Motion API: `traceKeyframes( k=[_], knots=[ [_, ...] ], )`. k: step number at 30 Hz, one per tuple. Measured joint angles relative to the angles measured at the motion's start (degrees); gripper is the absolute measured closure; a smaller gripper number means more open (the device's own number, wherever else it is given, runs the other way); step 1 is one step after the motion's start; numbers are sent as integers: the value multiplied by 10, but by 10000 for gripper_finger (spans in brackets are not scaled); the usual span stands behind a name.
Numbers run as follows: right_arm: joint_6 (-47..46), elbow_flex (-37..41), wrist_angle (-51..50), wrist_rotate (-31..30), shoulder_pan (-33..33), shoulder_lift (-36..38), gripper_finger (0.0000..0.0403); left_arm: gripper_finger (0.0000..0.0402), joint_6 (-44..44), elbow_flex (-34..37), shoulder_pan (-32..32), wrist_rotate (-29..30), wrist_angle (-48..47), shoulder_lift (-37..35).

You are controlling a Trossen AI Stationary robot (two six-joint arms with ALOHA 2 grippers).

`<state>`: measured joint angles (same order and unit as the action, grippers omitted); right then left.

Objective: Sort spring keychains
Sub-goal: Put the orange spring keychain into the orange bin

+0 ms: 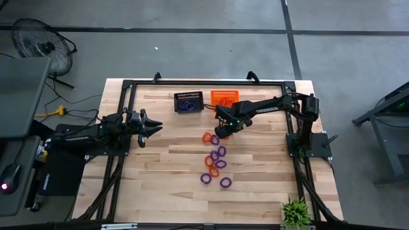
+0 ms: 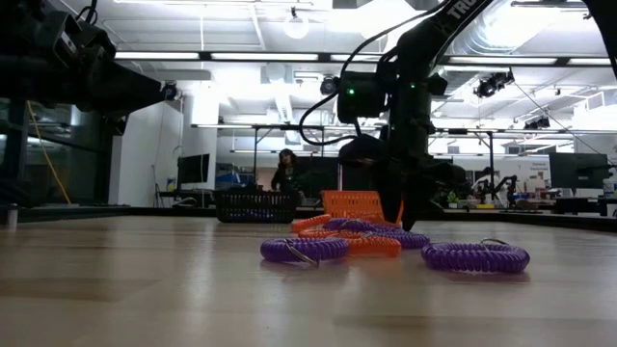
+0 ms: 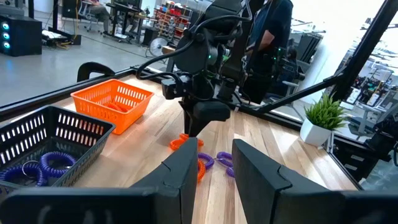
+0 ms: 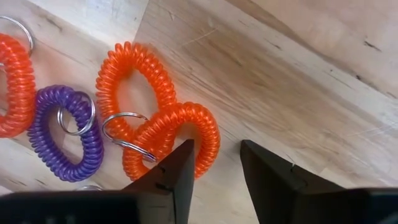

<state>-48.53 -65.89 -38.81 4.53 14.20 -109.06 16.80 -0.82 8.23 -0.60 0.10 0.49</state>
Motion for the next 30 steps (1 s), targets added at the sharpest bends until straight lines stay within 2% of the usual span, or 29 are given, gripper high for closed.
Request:
traceKeyframes(
  k=[8, 19, 30],
  knots=[
    [32, 1, -25, -15, 0, -1, 310, 302, 0, 0, 0, 0, 0, 0],
    [53, 1, -28, -11, 0, -1, 383, 302, 0, 0, 0, 0, 0, 0],
    [56, -5, -43, -16, 0, 26, 383, 302, 0, 0, 0, 0, 0, 0]
  ],
)
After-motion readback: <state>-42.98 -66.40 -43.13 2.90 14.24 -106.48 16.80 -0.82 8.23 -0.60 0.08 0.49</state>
